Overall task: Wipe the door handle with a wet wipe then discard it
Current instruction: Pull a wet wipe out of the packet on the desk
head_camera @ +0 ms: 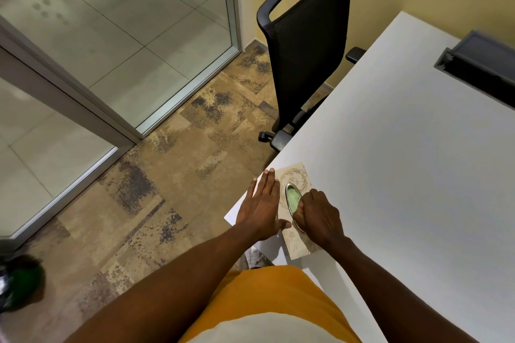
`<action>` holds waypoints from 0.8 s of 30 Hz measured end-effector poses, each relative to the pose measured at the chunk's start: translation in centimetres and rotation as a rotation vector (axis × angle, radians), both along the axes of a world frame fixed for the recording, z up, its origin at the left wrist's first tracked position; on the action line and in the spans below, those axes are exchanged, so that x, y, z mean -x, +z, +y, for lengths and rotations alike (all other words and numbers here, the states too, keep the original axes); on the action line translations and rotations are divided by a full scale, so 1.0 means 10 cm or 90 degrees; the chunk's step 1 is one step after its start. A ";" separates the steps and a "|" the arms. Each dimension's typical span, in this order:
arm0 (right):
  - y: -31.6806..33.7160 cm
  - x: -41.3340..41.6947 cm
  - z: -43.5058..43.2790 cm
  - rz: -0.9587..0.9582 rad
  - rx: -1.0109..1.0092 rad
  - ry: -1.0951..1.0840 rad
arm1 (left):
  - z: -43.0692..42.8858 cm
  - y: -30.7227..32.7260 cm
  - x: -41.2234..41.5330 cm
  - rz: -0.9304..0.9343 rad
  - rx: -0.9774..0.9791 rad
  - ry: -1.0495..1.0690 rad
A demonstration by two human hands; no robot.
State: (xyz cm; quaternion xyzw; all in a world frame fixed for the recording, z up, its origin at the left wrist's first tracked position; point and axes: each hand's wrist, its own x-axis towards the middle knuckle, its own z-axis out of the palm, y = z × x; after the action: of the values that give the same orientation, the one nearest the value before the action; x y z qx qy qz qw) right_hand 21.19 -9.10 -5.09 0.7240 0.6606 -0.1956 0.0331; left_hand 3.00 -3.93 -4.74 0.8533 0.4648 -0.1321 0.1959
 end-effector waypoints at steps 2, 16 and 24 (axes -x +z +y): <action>0.03 -0.04 0.04 0.035 0.023 -0.022 | 0.00 0.01 0.00 0.006 -0.010 0.003; 0.14 -0.07 -0.01 0.199 -0.098 -0.124 | 0.00 0.02 -0.03 0.000 0.002 0.035; 0.12 0.00 -0.11 0.060 -0.092 -0.074 | -0.01 -0.02 -0.03 0.002 -0.006 0.040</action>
State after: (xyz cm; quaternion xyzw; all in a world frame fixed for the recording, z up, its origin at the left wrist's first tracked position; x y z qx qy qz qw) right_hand 21.21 -10.16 -3.85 0.7518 0.6304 -0.1831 -0.0619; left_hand 3.29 -4.02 -4.90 0.8390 0.4921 -0.1252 0.1954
